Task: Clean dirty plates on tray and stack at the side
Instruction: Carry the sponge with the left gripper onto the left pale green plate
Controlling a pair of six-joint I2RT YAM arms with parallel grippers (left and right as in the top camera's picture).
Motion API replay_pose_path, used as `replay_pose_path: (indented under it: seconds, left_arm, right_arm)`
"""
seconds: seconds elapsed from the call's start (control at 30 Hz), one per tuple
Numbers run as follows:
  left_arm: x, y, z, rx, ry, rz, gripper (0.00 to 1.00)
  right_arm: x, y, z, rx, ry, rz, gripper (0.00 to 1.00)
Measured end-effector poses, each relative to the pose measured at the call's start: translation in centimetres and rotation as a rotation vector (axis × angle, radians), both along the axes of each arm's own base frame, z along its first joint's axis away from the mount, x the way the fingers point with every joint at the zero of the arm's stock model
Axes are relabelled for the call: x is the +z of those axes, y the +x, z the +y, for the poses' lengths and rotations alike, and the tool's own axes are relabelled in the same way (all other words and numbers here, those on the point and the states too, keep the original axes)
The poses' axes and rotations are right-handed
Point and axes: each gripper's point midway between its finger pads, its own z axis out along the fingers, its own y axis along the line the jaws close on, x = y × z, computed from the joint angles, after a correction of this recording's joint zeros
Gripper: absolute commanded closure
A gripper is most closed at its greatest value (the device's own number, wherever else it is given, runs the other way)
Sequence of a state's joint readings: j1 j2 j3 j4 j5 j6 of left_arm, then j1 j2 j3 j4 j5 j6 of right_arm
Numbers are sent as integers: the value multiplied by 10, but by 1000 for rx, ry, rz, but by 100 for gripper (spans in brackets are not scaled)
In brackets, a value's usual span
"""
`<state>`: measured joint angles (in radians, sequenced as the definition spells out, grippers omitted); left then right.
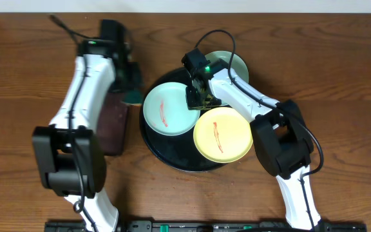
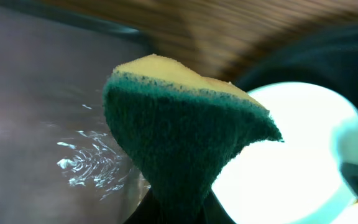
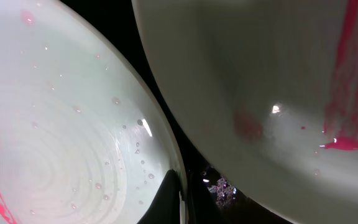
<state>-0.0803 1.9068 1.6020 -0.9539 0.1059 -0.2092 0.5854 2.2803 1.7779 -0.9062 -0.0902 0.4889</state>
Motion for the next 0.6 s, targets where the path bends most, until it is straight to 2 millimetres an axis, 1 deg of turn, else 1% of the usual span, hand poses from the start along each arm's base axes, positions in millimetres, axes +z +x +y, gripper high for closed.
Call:
replay_pose_path:
  seconds: [0.03,0.1,0.17,0.23,0.27,0.47,0.53,0.6]
  left_arm:
    - [-4,-1,-14,-11,-6,-1,93]
    - [-12,-5,-31,-25,-12,4,93]
    - [-20,-11,-46,-34,-19,15,93]
    - [-30,-15,-56,-35,-23,30,93]
    - [-38,-16,-62,-32,-25,37,93]
    - [-73,-9,-74,-27,-23,65,93]
    - [-86,-12,-76,-28,-16,94,92]
    - [-94,-17,-78,-18,-9,121,93]
  right_arm:
    - [0,0,0,0,0,0,99]
    - [0,0,0,1,1,2,99]
    - [0,0,0,1,2,2,99]
    - [0,0,0,2,2,3,99]
    - [0,0,0,3,3,2,99]
    - [0,0,0,3,3,3,99]
    - [0,0,0,3,3,3,99]
    - [0,0,0,3,3,3,99]
